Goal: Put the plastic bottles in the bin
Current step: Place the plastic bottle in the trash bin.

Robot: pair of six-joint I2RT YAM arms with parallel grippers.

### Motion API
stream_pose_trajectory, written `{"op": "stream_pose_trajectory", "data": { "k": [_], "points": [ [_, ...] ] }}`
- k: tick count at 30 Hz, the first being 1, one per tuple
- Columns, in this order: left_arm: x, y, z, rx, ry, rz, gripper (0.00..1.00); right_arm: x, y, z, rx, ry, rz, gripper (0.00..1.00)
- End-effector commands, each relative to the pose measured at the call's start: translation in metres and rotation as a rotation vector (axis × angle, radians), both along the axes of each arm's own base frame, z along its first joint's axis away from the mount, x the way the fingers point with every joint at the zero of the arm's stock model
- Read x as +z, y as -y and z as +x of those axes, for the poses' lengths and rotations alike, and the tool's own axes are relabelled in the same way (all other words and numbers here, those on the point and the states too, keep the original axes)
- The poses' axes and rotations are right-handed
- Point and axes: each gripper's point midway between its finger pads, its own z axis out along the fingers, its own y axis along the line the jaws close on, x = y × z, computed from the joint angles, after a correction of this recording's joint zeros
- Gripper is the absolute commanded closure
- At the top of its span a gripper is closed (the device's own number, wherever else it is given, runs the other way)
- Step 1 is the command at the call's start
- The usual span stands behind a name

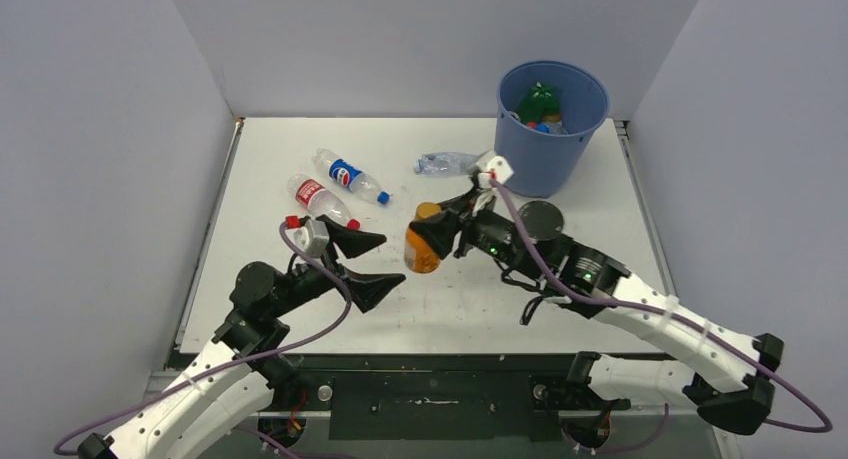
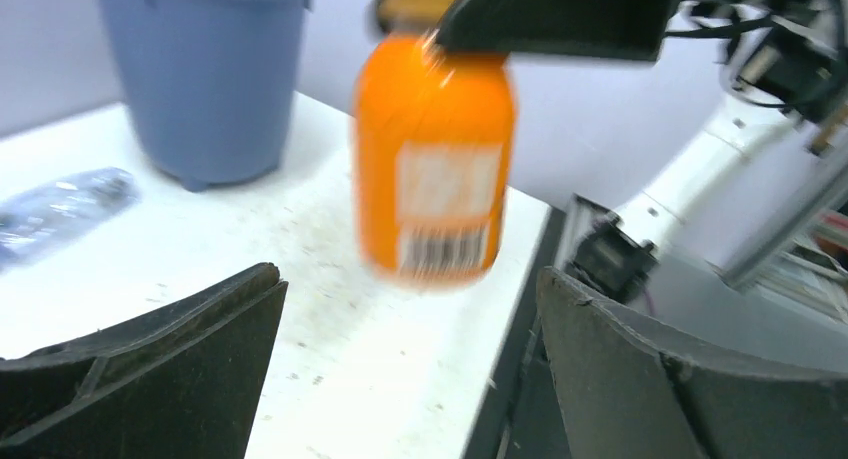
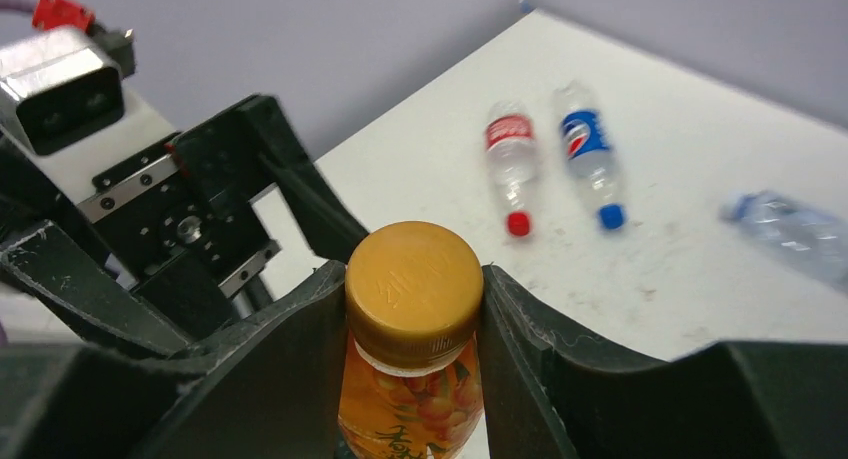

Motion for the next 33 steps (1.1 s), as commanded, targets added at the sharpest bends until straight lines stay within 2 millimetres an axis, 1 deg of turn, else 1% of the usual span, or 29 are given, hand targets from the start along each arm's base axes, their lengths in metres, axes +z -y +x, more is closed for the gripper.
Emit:
{"op": "stream_pose_trajectory", "data": {
  "k": [1, 2, 4, 6, 8, 9, 11, 13, 14, 15, 17, 18, 19, 22, 23, 25, 28, 30, 33],
  "points": [
    [0.022, -0.032, 0.026, 0.254, 0.097, -0.071, 0.04, 0.102, 0.097, 0.018, -0.348, 0.260, 0.107, 0.95],
    [0.025, -0.038, 0.029, 0.293, 0.102, -0.082, 0.04, 0.110, 0.118, 0.025, -0.450, 0.281, 0.107, 0.95],
    [0.026, -0.046, 0.034, 0.349, 0.105, -0.092, 0.04, 0.121, 0.149, 0.038, -0.621, 0.304, 0.077, 0.95],
    [0.025, -0.051, 0.038, 0.385, 0.100, -0.094, 0.04, 0.125, 0.170, 0.054, -0.781, 0.308, 0.022, 0.95],
    [0.023, -0.053, 0.041, 0.404, 0.093, -0.086, 0.04, 0.127, 0.185, 0.071, -0.916, 0.323, -0.029, 0.95],
    [0.022, -0.053, 0.043, 0.410, 0.090, -0.079, 0.04, 0.129, 0.192, 0.081, -0.965, 0.322, -0.020, 0.95],
    [0.019, -0.053, 0.046, 0.415, 0.081, -0.062, 0.04, 0.133, 0.200, 0.105, -1.003, 0.297, 0.052, 0.95],
    [0.016, -0.051, 0.047, 0.415, 0.075, -0.042, 0.04, 0.137, 0.213, 0.132, -1.036, 0.263, 0.136, 0.95],
    [0.014, -0.050, 0.048, 0.414, 0.072, -0.037, 0.04, 0.139, 0.222, 0.145, -1.060, 0.253, 0.186, 0.95],
    [0.013, -0.049, 0.048, 0.411, 0.070, -0.030, 0.04, 0.141, 0.234, 0.159, -1.096, 0.249, 0.230, 0.95],
    [0.010, -0.049, 0.050, 0.413, 0.073, -0.011, 0.04, 0.146, 0.266, 0.181, -1.192, 0.256, 0.335, 0.95],
    [0.009, -0.049, 0.050, 0.415, 0.074, -0.004, 0.04, 0.144, 0.280, 0.192, -1.233, 0.266, 0.381, 0.95],
    [0.008, -0.048, 0.051, 0.415, 0.073, 0.002, 0.04, 0.147, 0.297, 0.198, -1.269, 0.291, 0.448, 0.95],
    [0.006, -0.048, 0.052, 0.419, 0.072, 0.020, 0.04, 0.141, 0.338, 0.226, -1.337, 0.335, 0.561, 0.95],
    [0.006, -0.048, 0.051, 0.418, 0.073, 0.022, 0.04, 0.138, 0.344, 0.237, -1.338, 0.334, 0.560, 0.95],
    [0.005, -0.048, 0.051, 0.418, 0.075, 0.030, 0.04, 0.126, 0.354, 0.263, -1.337, 0.299, 0.513, 0.95],
    [0.002, -0.047, 0.050, 0.419, 0.074, 0.048, 0.04, 0.099, 0.363, 0.296, -1.330, 0.240, 0.462, 0.95],
    [0.002, -0.047, 0.051, 0.422, 0.076, 0.059, 0.04, 0.082, 0.363, 0.311, -1.317, 0.205, 0.450, 0.95],
    [0.002, -0.046, 0.051, 0.420, 0.079, 0.063, 0.04, 0.055, 0.354, 0.330, -1.278, 0.131, 0.430, 0.95]
  ]
}}
